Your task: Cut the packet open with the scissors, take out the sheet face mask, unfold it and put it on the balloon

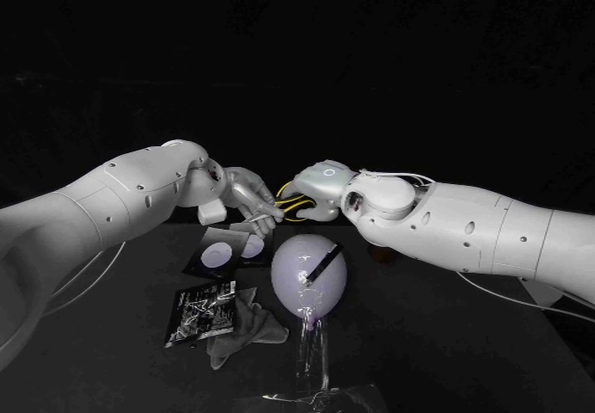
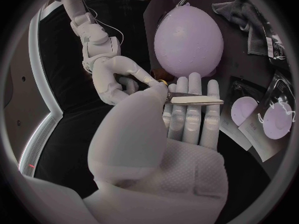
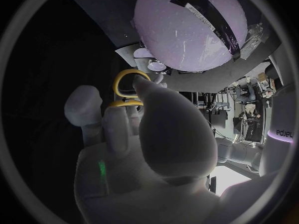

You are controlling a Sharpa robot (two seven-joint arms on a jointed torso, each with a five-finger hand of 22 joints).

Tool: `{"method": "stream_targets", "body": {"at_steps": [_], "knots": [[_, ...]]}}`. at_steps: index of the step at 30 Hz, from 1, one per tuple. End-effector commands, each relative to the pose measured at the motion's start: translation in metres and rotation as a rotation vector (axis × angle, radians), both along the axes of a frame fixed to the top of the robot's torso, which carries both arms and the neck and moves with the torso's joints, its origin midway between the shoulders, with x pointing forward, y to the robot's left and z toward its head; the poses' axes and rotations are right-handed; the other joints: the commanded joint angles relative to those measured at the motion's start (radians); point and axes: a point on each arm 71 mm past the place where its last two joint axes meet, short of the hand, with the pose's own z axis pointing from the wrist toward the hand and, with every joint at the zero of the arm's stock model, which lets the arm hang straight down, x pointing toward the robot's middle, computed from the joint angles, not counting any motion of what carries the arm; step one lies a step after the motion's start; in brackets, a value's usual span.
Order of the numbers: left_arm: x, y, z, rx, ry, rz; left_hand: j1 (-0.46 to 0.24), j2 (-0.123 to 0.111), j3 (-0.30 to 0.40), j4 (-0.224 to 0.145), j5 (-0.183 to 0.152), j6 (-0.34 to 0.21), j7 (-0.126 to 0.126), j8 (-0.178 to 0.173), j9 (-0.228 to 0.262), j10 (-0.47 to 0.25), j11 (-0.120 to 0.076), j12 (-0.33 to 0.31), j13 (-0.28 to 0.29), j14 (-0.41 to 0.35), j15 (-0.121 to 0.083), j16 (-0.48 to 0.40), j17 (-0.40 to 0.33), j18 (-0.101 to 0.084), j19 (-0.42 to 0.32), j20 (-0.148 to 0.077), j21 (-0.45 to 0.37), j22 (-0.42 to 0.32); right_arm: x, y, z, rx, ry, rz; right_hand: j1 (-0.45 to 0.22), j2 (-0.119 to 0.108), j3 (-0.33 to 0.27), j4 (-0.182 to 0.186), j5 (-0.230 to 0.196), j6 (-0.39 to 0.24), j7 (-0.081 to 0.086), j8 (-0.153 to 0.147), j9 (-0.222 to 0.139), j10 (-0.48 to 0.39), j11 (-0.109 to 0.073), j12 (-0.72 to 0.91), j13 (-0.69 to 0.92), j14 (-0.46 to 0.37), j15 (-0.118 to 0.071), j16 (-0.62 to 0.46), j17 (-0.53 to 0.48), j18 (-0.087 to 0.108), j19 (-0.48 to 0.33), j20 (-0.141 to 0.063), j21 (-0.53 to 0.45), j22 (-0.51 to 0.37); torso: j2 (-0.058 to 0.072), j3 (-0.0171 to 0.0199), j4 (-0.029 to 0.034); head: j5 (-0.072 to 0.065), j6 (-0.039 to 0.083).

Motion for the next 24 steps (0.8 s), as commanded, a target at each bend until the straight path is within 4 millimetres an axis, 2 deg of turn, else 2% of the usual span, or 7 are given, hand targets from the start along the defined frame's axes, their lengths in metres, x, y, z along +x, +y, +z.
{"method": "stream_targets", "body": {"at_steps": [1, 4, 6, 18, 20, 22, 24], "knots": [[-0.0004, -0.0001, -0.0005, -0.003, 0.021, 0.004, 0.001, 0.012, 0.074, -0.08, 0.003, -0.005, 0.002, 0.005, -0.002, 0.039, -0.03, 0.003, 0.002, 0.005, -0.001, -0.001, 0.002, 0.013, 0.005, -0.005, 0.004, 0.001, -0.0036, 0.0039, 0.0032, 0.042, 0.009, 0.062, -0.007, 0.008, 0.025, -0.008, -0.006, -0.001, 0.018, 0.001, -0.007, 0.016, -0.034, 0.0, -0.001, 0.06, -0.027, 0.003, 0.001, -0.003, 0.004, -0.005, 0.005, 0.102, 0.0, 0.0009, -0.0007, 0.0, -0.001], [-0.0004, 0.0002, -0.001, -0.004, 0.026, 0.006, 0.001, 0.012, 0.074, -0.08, 0.003, -0.005, 0.002, 0.005, -0.002, 0.039, -0.03, 0.003, 0.002, 0.005, -0.001, -0.001, 0.002, 0.013, 0.005, -0.005, 0.004, 0.001, -0.0028, 0.002, 0.0038, 0.049, 0.012, 0.059, -0.02, -0.005, 0.041, -0.017, -0.005, -0.017, 0.042, -0.005, -0.017, 0.015, -0.041, -0.005, -0.003, 0.062, -0.035, 0.008, 0.007, -0.004, 0.005, -0.009, 0.01, 0.107, 0.001, 0.0005, -0.0005, -0.001, -0.002], [-0.0003, 0.0007, -0.0012, -0.005, 0.029, 0.008, 0.0, 0.012, 0.074, -0.081, 0.003, -0.005, 0.001, 0.006, -0.001, 0.04, -0.03, 0.003, 0.002, 0.005, -0.001, -0.001, 0.002, 0.013, 0.005, -0.005, 0.005, 0.002, -0.0028, 0.0009, 0.0047, 0.059, 0.009, 0.064, -0.032, -0.017, 0.042, -0.022, -0.004, -0.018, 0.055, -0.003, -0.021, 0.0, -0.022, -0.005, -0.003, 0.061, -0.023, 0.007, 0.004, -0.004, 0.005, -0.009, 0.008, 0.109, 0.0, 0.0007, -0.0001, 0.0, -0.003], [0.0, 0.0045, -0.0026, -0.008, 0.055, 0.022, 0.0, 0.012, 0.075, -0.082, 0.003, -0.006, 0.001, 0.006, 0.0, 0.04, -0.03, 0.003, 0.002, 0.005, -0.001, -0.001, 0.002, 0.013, 0.005, -0.005, 0.005, 0.002, -0.0036, -0.0028, 0.0076, 0.099, 0.019, 0.1, -0.077, -0.022, 0.13, -0.053, -0.004, 0.076, 0.079, 0.039, -0.029, 0.07, -0.004, -0.004, -0.003, 0.063, -0.006, 0.017, 0.01, -0.007, 0.009, -0.007, 0.023, 0.127, -0.001, 0.0, -0.0002, 0.0, -0.005], [0.0, 0.0047, -0.0027, -0.009, 0.058, 0.023, 0.0, 0.012, 0.075, -0.082, 0.003, -0.006, 0.001, 0.006, 0.0, 0.04, -0.03, 0.003, 0.002, 0.005, -0.001, -0.001, 0.002, 0.012, 0.005, -0.005, 0.005, 0.002, -0.0034, -0.003, 0.0073, 0.099, 0.028, 0.103, -0.094, -0.024, 0.129, -0.054, -0.004, 0.08, 0.067, 0.039, -0.033, 0.056, 0.047, -0.004, -0.002, 0.06, 0.033, 0.013, 0.0, -0.014, 0.006, 0.01, 0.014, 0.126, 0.0, -0.0002, -0.0002, 0.0, -0.005], [-0.0002, 0.0048, -0.0029, -0.009, 0.062, 0.023, 0.0, 0.012, 0.075, -0.082, 0.003, -0.006, 0.001, 0.006, 0.0, 0.04, -0.03, 0.003, 0.002, 0.005, -0.001, -0.001, 0.002, 0.012, 0.005, -0.005, 0.005, 0.002, -0.0032, -0.0034, 0.0073, 0.103, 0.038, 0.107, -0.098, -0.024, 0.13, -0.061, -0.006, 0.075, 0.061, 0.035, -0.037, 0.03, 0.059, -0.007, -0.004, 0.057, 0.041, 0.006, -0.015, -0.009, 0.001, 0.015, -0.006, 0.122, 0.0, -0.0003, -0.0001, 0.001, -0.005], [-0.0002, 0.0047, -0.003, -0.01, 0.065, 0.024, 0.0, 0.012, 0.075, -0.082, 0.003, -0.006, 0.001, 0.006, 0.0, 0.04, -0.03, 0.003, 0.002, 0.005, -0.001, -0.001, 0.002, 0.012, 0.005, -0.005, 0.005, 0.002, -0.0019, -0.0044, 0.0077, 0.124, 0.06, 0.103, -0.102, -0.024, 0.128, -0.071, -0.006, 0.072, 0.055, 0.031, -0.043, 0.011, 0.093, -0.005, -0.002, 0.054, 0.084, 0.006, -0.018, -0.016, -0.001, 0.037, -0.014, 0.121, 0.0, -0.0001, 0.0004, 0.001, -0.006]]}}
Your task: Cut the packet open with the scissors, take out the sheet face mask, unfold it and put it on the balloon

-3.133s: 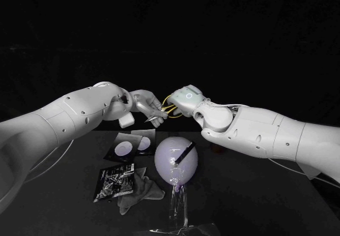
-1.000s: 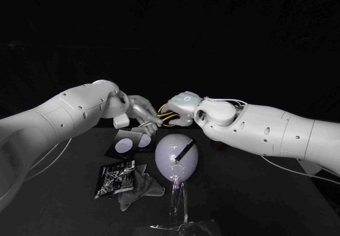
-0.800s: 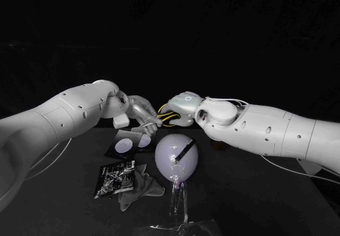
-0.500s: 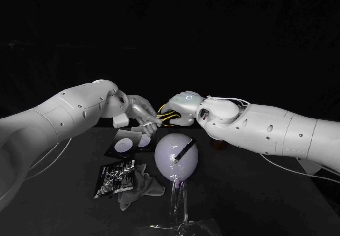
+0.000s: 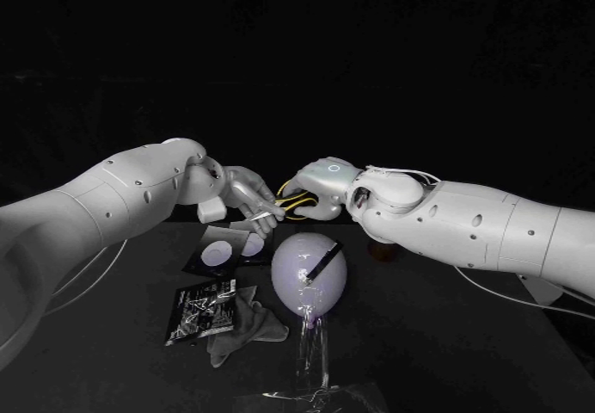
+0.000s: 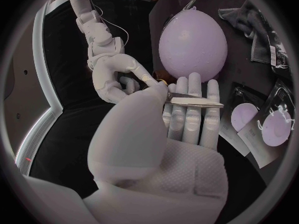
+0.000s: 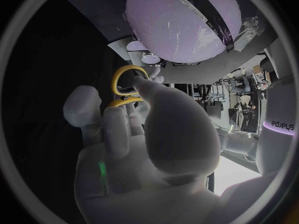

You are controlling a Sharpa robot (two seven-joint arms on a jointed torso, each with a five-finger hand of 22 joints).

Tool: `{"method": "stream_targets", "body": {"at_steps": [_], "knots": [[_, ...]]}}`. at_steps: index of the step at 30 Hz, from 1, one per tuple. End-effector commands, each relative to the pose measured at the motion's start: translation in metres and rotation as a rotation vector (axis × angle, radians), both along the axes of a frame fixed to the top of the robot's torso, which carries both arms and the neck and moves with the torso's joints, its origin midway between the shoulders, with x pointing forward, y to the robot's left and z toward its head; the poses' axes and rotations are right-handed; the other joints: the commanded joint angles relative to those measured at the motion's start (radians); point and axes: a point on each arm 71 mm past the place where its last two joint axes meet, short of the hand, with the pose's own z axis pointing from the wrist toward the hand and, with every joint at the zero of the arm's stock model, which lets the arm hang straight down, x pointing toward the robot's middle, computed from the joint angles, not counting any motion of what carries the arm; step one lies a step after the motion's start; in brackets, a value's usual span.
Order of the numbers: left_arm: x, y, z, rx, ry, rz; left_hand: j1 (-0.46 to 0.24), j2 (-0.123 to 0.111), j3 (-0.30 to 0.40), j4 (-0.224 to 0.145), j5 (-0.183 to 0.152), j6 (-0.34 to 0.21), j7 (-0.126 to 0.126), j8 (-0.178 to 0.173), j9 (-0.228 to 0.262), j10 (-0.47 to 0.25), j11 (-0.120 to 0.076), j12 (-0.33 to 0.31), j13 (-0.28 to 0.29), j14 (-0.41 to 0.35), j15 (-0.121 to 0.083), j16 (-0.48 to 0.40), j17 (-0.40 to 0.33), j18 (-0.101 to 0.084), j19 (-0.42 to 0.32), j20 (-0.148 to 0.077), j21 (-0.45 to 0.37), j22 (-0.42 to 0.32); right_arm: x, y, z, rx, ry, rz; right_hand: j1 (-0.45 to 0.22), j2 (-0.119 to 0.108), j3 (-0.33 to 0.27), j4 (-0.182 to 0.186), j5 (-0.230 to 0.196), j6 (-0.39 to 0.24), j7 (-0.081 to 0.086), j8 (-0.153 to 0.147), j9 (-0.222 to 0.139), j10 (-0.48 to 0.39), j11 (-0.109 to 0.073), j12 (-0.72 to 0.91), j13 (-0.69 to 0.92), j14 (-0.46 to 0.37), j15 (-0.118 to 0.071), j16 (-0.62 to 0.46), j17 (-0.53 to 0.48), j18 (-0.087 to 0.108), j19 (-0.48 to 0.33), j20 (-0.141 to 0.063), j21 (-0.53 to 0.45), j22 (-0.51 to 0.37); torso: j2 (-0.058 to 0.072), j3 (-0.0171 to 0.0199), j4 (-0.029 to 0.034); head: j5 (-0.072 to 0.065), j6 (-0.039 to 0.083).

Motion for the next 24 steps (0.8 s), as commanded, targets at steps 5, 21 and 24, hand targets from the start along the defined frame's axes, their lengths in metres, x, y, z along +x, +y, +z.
{"method": "stream_targets", "body": {"at_steps": [5, 21, 24], "knots": [[0.0, 0.005, -0.003, 0.021, 0.026, 0.024, -0.001, 0.012, 0.077, -0.08, 0.003, -0.006, 0.001, 0.006, 0.001, 0.04, -0.03, 0.005, 0.001, 0.006, -0.002, -0.001, 0.002, 0.013, 0.002, -0.002, 0.005, 0.001, 0.001, 0.001, 0.005, 0.067, 0.063, 0.04, -0.004, 0.007, 0.011, -0.032, -0.006, -0.08, 0.002, -0.045, -0.027, 0.021, -0.025, 0.005, 0.002, 0.058, -0.034, 0.008, 0.013, -0.004, 0.005, -0.004, 0.016, 0.127, 0.0, -0.0002, 0.0005, 0.001, -0.002], [0.001, 0.008, -0.004, 0.021, 0.072, 0.042, -0.003, 0.013, 0.079, -0.084, 0.004, -0.006, 0.001, 0.007, 0.004, 0.042, -0.031, 0.005, 0.001, 0.007, -0.003, -0.001, 0.003, 0.013, 0.002, -0.003, 0.006, 0.002, 0.004, 0.01, -0.006, -0.193, 0.017, -0.043, -0.068, 0.023, -0.047, -0.042, -0.001, -0.107, -0.03, -0.033, -0.058, -0.098, -0.046, 0.018, 0.005, 0.063, -0.052, 0.04, 0.053, 0.005, 0.013, -0.007, -0.015, 0.118, 0.001, 0.0002, 0.0001, 0.005, -0.004], [0.001, 0.008, -0.005, 0.022, 0.081, 0.046, -0.003, 0.013, 0.079, -0.084, 0.004, -0.006, 0.001, 0.007, 0.004, 0.042, -0.031, 0.005, 0.001, 0.007, -0.003, -0.001, 0.003, 0.013, 0.002, -0.003, 0.006, 0.002, 0.003, 0.013, -0.005, -0.2, -0.02, -0.055, -0.076, 0.019, -0.051, -0.039, -0.003, -0.109, -0.01, -0.034, -0.062, -0.067, -0.061, 0.02, 0.004, 0.064, -0.064, 0.042, 0.056, 0.002, 0.014, -0.022, -0.022, 0.116, 0.001, 0.0003, 0.0005, 0.005, -0.003]]}}
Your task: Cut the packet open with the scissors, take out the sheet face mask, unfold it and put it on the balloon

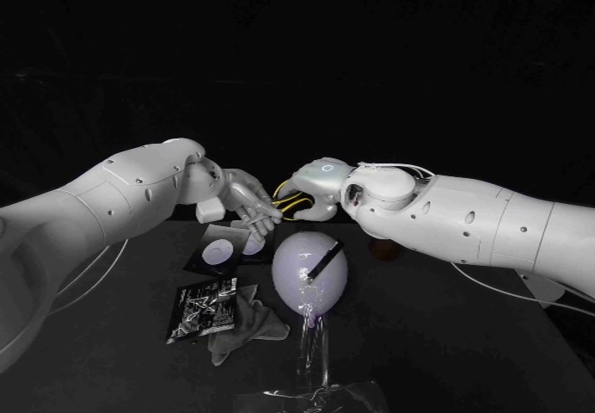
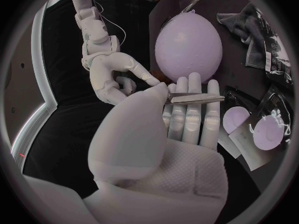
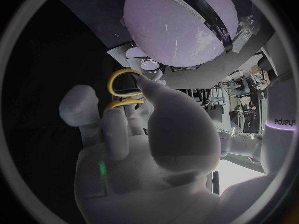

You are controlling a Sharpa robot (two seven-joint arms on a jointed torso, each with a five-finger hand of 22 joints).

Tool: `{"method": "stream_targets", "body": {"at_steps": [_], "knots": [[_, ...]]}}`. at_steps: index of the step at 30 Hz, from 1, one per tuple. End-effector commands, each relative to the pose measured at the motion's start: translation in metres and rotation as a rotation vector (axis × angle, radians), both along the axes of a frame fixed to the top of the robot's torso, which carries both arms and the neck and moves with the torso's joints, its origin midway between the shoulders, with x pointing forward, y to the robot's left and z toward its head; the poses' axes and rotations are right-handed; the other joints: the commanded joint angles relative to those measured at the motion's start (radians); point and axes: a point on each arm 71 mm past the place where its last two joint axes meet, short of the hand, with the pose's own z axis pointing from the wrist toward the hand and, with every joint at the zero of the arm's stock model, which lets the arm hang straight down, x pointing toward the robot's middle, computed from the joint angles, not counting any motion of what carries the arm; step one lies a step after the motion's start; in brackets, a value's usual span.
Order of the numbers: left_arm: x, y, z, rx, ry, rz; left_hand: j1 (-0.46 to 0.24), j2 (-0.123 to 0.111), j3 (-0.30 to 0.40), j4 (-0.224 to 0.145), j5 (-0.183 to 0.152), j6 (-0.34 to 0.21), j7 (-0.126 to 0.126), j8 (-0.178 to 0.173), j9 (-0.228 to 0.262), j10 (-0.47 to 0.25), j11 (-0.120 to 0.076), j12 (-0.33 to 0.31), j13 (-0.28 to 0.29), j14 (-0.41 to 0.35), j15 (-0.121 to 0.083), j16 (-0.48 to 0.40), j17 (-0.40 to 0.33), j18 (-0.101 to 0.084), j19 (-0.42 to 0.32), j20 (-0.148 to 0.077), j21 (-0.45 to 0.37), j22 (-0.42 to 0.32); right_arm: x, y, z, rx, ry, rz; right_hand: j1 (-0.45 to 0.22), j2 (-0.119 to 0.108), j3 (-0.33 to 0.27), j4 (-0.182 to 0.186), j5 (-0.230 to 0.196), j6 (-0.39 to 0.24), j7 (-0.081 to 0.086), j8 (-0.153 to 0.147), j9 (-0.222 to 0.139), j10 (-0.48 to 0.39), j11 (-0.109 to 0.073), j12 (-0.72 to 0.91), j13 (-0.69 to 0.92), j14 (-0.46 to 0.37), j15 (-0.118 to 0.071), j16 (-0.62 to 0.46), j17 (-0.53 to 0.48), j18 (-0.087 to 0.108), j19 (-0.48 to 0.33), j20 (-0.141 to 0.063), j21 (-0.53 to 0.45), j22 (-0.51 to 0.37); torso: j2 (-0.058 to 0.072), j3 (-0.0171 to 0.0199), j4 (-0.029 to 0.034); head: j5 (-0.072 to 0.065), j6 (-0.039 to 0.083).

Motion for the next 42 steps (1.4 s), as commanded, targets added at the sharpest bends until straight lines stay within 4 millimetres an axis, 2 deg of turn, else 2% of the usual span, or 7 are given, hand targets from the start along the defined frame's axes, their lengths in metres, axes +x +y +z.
{"method": "stream_targets", "body": {"at_steps": [1, 19, 23, 29, 37, 39, 42], "knots": [[0.0, 0.002, 0.002, -0.002, 0.023, 0.015, 0.002, 0.008, 0.079, -0.084, 0.001, -0.007, 0.001, 0.004, 0.002, 0.047, -0.036, 0.004, 0.002, 0.004, -0.002, -0.001, 0.001, 0.02, 0.002, -0.003, 0.007, 0.001, 0.0, 0.002, -0.004, -0.103, -0.063, -0.034, -0.017, 0.002, -0.008, 0.005, 0.005, -0.01, 0.024, -0.007, -0.008, 0.03, -0.028, 0.003, 0.0, 0.065, -0.019, 0.006, 0.015, 0.015, 0.004, -0.01, 0.002, 0.118, 0.0, 0.0, 0.0003, 0.001, 0.0], [0.001, 0.007, 0.0, -0.007, 0.065, 0.047, -0.002, 0.009, 0.082, -0.09, 0.001, -0.007, 0.001, 0.005, 0.007, 0.051, -0.036, 0.004, 0.002, 0.007, -0.003, 0.0, 0.004, 0.02, 0.003, -0.004, 0.009, 0.003, -0.008, 0.014, 0.001, -0.076, -0.137, 0.01, -0.029, 0.029, 0.055, 0.008, 0.014, 0.058, 0.046, 0.016, -0.01, 0.086, -0.014, -0.016, -0.004, 0.068, -0.01, 0.013, 0.023, 0.014, 0.009, -0.016, -0.009, 0.118, 0.0, 0.0001, -0.0004, 0.003, -0.001], [0.001, 0.007, -0.001, -0.005, 0.069, 0.048, -0.002, 0.009, 0.082, -0.091, 0.001, -0.008, 0.001, 0.005, 0.007, 0.051, -0.036, 0.004, 0.002, 0.007, -0.003, 0.0, 0.004, 0.02, 0.003, -0.004, 0.01, 0.003, -0.011, 0.015, 0.004, -0.029, -0.143, 0.046, -0.023, 0.03, 0.088, -0.011, 0.005, 0.05, 0.0, 0.008, -0.02, 0.068, 0.027, -0.019, -0.004, 0.066, 0.017, 0.009, 0.011, 0.015, 0.002, -0.004, -0.043, 0.111, 0.0, -0.0001, 0.0, 0.001, -0.001], [0.001, 0.008, -0.002, -0.005, 0.074, 0.05, -0.002, 0.009, 0.082, -0.091, 0.001, -0.008, 0.001, 0.005, 0.007, 0.051, -0.036, 0.004, 0.002, 0.007, -0.003, 0.0, 0.004, 0.02, 0.003, -0.004, 0.01, 0.003, -0.014, 0.011, 0.011, 0.079, -0.18, 0.104, -0.002, 0.027, 0.149, -0.051, 0.017, 0.109, 0.038, 0.037, -0.014, 0.141, -0.007, -0.01, -0.003, 0.067, -0.004, 0.014, 0.019, 0.017, 0.008, -0.01, -0.033, 0.115, 0.0, 0.0002, -0.0004, 0.0, -0.001], [0.001, 0.01, -0.003, -0.006, 0.077, 0.053, -0.004, 0.009, 0.083, -0.093, 0.001, -0.008, 0.001, 0.006, 0.009, 0.052, -0.036, 0.004, 0.002, 0.007, -0.004, 0.0, 0.005, 0.02, 0.003, -0.005, 0.01, 0.003, -0.011, 0.003, 0.011, 0.098, -0.158, 0.1, -0.029, 0.001, 0.153, -0.057, 0.002, 0.158, 0.062, 0.065, -0.003, 0.148, 0.02, -0.021, -0.006, 0.064, 0.012, 0.009, 0.003, 0.017, 0.006, -0.004, -0.053, 0.113, 0.0, 0.0004, -0.0009, -0.001, -0.001], [0.001, 0.011, -0.003, -0.006, 0.078, 0.054, -0.004, 0.009, 0.083, -0.093, 0.001, -0.008, 0.001, 0.006, 0.009, 0.052, -0.036, 0.004, 0.002, 0.007, -0.004, 0.0, 0.005, 0.02, 0.003, -0.005, 0.01, 0.003, -0.011, 0.002, 0.01, 0.092, -0.147, 0.099, -0.036, -0.002, 0.127, -0.059, 0.003, 0.161, 0.047, 0.065, -0.005, 0.118, 0.094, -0.019, -0.004, 0.061, 0.09, 0.008, -0.004, 0.002, 0.006, 0.034, -0.059, 0.112, -0.001, 0.0006, -0.0015, -0.001, -0.001], [0.001, 0.012, -0.003, -0.006, 0.078, 0.057, -0.004, 0.009, 0.083, -0.093, 0.001, -0.008, 0.001, 0.006, 0.009, 0.052, -0.036, 0.004, 0.002, 0.007, -0.004, 0.0, 0.005, 0.02, 0.003, -0.005, 0.01, 0.003, -0.011, 0.001, 0.009, 0.087, -0.136, 0.102, -0.035, -0.001, 0.116, -0.062, 0.002, 0.163, 0.045, 0.065, -0.006, 0.099, 0.089, -0.021, -0.005, 0.059, 0.09, 0.009, -0.005, 0.004, 0.006, 0.038, -0.06, 0.111, 0.0, 0.0004, -0.0011, -0.002, -0.001]]}}
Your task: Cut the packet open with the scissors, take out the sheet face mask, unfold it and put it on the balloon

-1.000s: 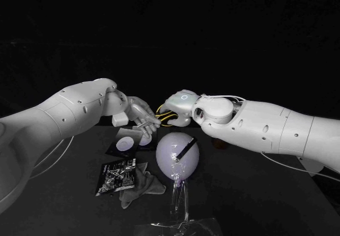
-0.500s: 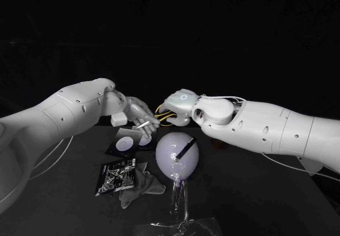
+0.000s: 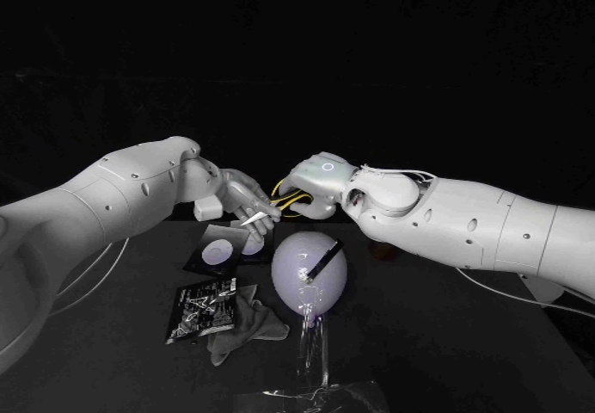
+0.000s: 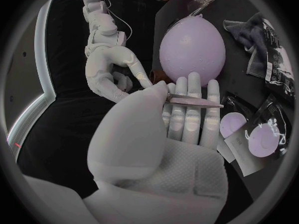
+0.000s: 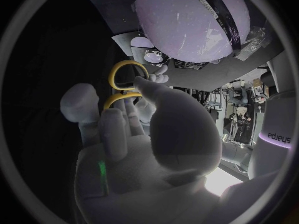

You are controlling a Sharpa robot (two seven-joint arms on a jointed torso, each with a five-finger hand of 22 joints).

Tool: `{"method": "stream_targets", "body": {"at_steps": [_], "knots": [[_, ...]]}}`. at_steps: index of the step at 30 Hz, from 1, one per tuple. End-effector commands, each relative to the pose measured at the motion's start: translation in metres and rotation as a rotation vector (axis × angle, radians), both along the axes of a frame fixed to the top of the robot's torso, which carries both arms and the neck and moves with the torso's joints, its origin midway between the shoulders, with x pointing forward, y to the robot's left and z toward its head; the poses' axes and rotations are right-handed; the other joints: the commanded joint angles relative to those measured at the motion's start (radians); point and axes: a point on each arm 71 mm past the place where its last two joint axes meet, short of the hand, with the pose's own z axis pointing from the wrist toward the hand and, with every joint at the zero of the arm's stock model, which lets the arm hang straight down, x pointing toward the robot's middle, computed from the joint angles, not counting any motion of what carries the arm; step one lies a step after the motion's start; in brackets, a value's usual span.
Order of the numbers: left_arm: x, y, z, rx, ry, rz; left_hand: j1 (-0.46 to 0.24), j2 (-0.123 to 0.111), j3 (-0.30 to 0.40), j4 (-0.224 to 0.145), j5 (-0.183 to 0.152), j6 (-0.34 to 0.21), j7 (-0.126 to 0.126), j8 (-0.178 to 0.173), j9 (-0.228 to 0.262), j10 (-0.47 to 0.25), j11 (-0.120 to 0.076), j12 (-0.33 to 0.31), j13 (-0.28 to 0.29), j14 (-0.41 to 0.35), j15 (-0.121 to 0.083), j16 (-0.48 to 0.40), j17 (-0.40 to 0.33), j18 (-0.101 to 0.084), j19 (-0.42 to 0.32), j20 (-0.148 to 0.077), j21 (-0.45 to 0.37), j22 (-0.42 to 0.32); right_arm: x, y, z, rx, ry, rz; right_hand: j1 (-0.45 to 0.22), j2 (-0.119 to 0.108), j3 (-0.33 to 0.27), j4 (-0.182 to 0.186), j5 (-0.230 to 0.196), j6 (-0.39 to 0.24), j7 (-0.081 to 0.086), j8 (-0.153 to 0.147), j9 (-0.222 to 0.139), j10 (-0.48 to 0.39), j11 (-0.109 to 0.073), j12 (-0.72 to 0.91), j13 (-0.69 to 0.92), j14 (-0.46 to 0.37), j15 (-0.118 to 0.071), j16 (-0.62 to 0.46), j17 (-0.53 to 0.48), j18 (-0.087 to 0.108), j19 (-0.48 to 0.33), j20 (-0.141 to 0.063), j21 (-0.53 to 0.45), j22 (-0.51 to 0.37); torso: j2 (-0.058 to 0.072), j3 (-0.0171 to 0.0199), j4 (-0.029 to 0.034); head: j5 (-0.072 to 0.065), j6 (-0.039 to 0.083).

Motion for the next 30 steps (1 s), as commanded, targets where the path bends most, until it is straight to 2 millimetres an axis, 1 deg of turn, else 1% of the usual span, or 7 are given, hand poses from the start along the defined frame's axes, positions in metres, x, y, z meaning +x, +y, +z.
{"method": "stream_targets", "body": {"at_steps": [1, 9, 12, 17, 21, 25, 30], "knots": [[0.001, 0.007, -0.002, 0.025, 0.006, 0.023, 0.0, 0.014, 0.087, -0.089, 0.003, -0.008, 0.001, 0.007, 0.002, 0.051, -0.036, 0.001, 0.001, 0.002, -0.001, 0.0, 0.002, 0.021, 0.003, -0.005, 0.007, 0.001, -0.002, 0.0, 0.004, 0.023, 0.007, 0.04, -0.001, -0.004, -0.01, -0.002, -0.004, 0.005, -0.014, 0.007, 0.013, -0.022, 0.004, -0.007, -0.002, 0.06, 0.004, 0.0, -0.001, 0.004, 0.001, 0.006, -0.003, 0.111, 0.0, -0.0002, 0.0001, -0.001, -0.001], [0.001, 0.008, -0.003, 0.025, 0.008, 0.025, 0.0, 0.014, 0.087, -0.089, 0.003, -0.008, 0.001, 0.007, 0.002, 0.051, -0.036, 0.001, 0.001, 0.002, -0.001, 0.0, 0.002, 0.021, 0.003, -0.005, 0.007, 0.001, 0.0, 0.001, 0.0, -0.015, 0.055, 0.03, -0.009, -0.008, -0.042, 0.002, -0.007, -0.03, -0.027, -0.017, 0.0, -0.032, 0.01, -0.004, -0.001, 0.058, 0.008, 0.001, -0.005, 0.009, 0.001, 0.017, -0.008, 0.11, 0.0, -0.0009, 0.0009, -0.004, -0.001], [0.001, 0.008, -0.003, 0.025, 0.008, 0.026, -0.001, 0.014, 0.088, -0.09, 0.003, -0.008, 0.001, 0.007, 0.003, 0.052, -0.037, 0.001, 0.001, 0.002, -0.001, 0.0, 0.002, 0.02, 0.003, -0.005, 0.007, 0.001, 0.0, 0.003, -0.002, -0.035, 0.077, 0.02, -0.005, -0.017, -0.057, -0.002, -0.005, -0.106, -0.011, -0.06, -0.022, 0.005, -0.052, -0.001, 0.0, 0.06, -0.059, 0.004, 0.002, 0.021, 0.005, -0.014, 0.001, 0.113, 0.0, -0.0013, 0.0013, -0.004, -0.001], [0.001, 0.008, -0.003, 0.025, 0.008, 0.027, -0.001, 0.014, 0.088, -0.09, 0.003, -0.008, 0.001, 0.007, 0.003, 0.052, -0.037, 0.001, 0.001, 0.002, -0.001, 0.0, 0.002, 0.02, 0.003, -0.005, 0.007, 0.001, 0.001, 0.004, -0.005, -0.071, 0.094, 0.004, 0.009, -0.025, -0.068, -0.014, 0.0, -0.149, 0.001, -0.071, -0.037, -0.024, -0.055, -0.007, -0.002, 0.053, -0.065, -0.013, -0.036, 0.027, -0.007, -0.023, -0.061, 0.1, 0.0, -0.0015, 0.0017, -0.004, -0.002], [0.001, 0.009, -0.003, 0.024, 0.009, 0.028, -0.001, 0.014, 0.088, -0.09, 0.003, -0.008, 0.001, 0.007, 0.003, 0.052, -0.037, 0.001, 0.001, 0.002, -0.001, 0.0, 0.002, 0.02, 0.003, -0.005, 0.007, 0.001, 0.002, 0.005, -0.007, -0.108, 0.1, -0.005, 0.031, -0.016, -0.116, -0.019, -0.003, -0.103, -0.04, -0.053, -0.032, -0.098, 0.015, -0.005, -0.002, 0.045, 0.01, -0.029, -0.073, 0.019, -0.021, 0.015, -0.123, 0.085, 0.0, -0.0013, 0.0008, -0.004, -0.002], [0.001, 0.009, -0.003, 0.024, 0.011, 0.027, -0.001, 0.014, 0.088, -0.09, 0.003, -0.008, 0.001, 0.007, 0.003, 0.052, -0.037, 0.001, 0.001, 0.002, -0.001, 0.0, 0.002, 0.02, 0.003, -0.005, 0.007, 0.001, 0.001, 0.006, -0.007, -0.112, 0.079, 0.014, 0.06, 0.01, -0.077, -0.034, 0.0, -0.053, -0.018, -0.032, -0.029, -0.023, -0.105, 0.009, 0.0, 0.056, -0.097, -0.014, -0.036, 0.028, -0.004, -0.031, -0.065, 0.099, 0.001, -0.0011, 0.001, -0.004, -0.003], [0.001, 0.01, -0.003, 0.025, 0.012, 0.028, -0.001, 0.014, 0.088, -0.092, 0.004, -0.009, 0.001, 0.007, 0.004, 0.052, -0.037, 0.001, 0.001, 0.002, -0.001, 0.0, 0.003, 0.02, 0.003, -0.006, 0.007, 0.001, -0.001, 0.006, -0.003, -0.076, 0.044, 0.052, 0.06, 0.005, -0.044, -0.041, -0.004, -0.048, -0.036, -0.035, -0.035, -0.041, -0.084, -0.007, -0.004, 0.053, -0.086, -0.025, -0.06, 0.029, -0.008, -0.042, -0.099, 0.095, 0.001, -0.0004, 0.001, -0.005, -0.001]]}}
